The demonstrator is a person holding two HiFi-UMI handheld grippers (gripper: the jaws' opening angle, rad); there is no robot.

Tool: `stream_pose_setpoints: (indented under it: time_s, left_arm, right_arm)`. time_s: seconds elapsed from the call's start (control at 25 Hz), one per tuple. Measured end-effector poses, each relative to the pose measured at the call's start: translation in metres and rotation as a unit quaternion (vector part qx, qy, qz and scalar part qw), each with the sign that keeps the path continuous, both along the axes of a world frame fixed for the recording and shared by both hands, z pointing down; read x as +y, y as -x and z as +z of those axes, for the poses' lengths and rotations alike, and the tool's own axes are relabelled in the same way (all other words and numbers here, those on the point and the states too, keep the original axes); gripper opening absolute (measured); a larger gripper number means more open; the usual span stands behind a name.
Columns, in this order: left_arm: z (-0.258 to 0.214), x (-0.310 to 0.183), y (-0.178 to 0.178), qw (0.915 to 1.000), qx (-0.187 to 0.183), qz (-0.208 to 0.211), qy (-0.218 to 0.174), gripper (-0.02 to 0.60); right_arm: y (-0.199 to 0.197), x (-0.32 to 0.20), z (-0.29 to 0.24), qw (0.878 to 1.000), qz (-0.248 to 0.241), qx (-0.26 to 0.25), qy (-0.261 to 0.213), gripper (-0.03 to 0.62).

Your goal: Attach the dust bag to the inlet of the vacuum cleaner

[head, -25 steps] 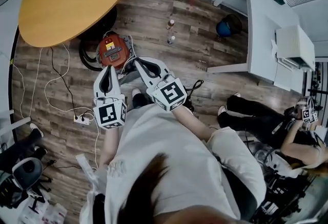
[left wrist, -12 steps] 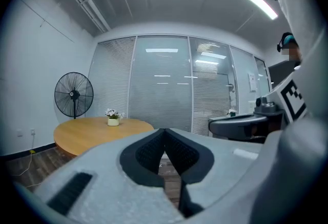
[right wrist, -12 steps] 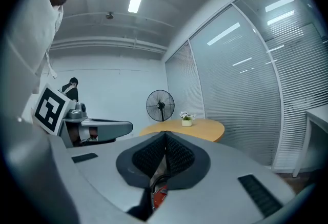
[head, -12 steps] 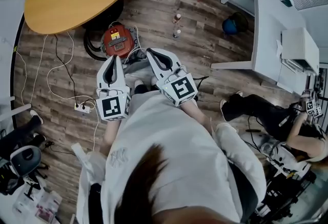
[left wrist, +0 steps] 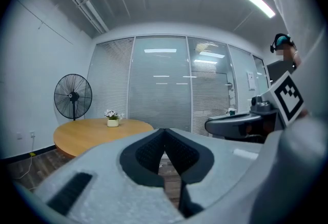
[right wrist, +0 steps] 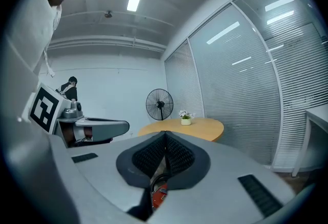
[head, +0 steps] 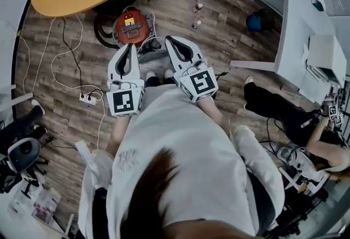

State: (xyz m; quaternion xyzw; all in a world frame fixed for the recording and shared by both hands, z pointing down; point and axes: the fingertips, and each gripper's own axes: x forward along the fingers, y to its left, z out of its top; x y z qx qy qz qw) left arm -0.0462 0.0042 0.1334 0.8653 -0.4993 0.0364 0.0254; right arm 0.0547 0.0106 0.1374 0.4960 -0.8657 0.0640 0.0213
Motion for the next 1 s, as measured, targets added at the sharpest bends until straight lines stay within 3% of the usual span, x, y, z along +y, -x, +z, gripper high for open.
stream_pose_setpoints:
  time_s: [1.0]
  left_arm:
    - [0.009,0.004,-0.003,0.9999,-0.004,0.011,0.008,0.017]
  right_arm:
    - [0.016,0.001,0.010,1.000,-0.015,0.005,0.014,0.005]
